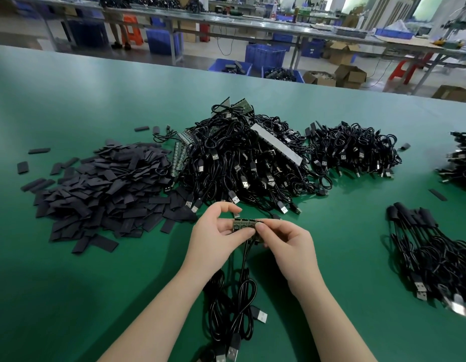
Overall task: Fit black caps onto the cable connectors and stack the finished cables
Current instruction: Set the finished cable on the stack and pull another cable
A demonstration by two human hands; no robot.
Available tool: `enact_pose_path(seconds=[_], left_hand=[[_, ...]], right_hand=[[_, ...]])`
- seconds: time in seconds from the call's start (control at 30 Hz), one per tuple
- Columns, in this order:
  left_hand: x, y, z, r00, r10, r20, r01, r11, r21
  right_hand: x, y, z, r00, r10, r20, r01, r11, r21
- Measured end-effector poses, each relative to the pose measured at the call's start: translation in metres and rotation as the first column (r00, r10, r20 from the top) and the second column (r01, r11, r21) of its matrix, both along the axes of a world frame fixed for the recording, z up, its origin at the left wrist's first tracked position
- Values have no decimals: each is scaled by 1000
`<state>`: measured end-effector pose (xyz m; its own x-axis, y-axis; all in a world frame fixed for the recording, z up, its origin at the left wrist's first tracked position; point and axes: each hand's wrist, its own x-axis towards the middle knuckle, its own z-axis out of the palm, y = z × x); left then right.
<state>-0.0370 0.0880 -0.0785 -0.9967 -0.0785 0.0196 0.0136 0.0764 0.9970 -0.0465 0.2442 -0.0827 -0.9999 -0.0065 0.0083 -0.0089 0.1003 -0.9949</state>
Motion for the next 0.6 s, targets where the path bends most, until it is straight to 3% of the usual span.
enact_pose_path(seconds=[0.23,0.33,0.47,0.6], left_hand=[[-4,-2,-4,1000,-14,9,14,999,48],[-5,-4,-9,999,34,-32,-38,993,-111],[-4,0,-10,981,-1,-192,-82,902,-425],[-3,1,-7,966,-32,-258,-73,919,-387]], right_hand=[[0,-1,0,1000,-20,-17,19,999,-40],[0,0,1,999,-27,-22,26,998,-49],[1,-1,1,999,-16,-31,14,997,-74],[1,-1,0,999,7,-41,-11,994,-109]])
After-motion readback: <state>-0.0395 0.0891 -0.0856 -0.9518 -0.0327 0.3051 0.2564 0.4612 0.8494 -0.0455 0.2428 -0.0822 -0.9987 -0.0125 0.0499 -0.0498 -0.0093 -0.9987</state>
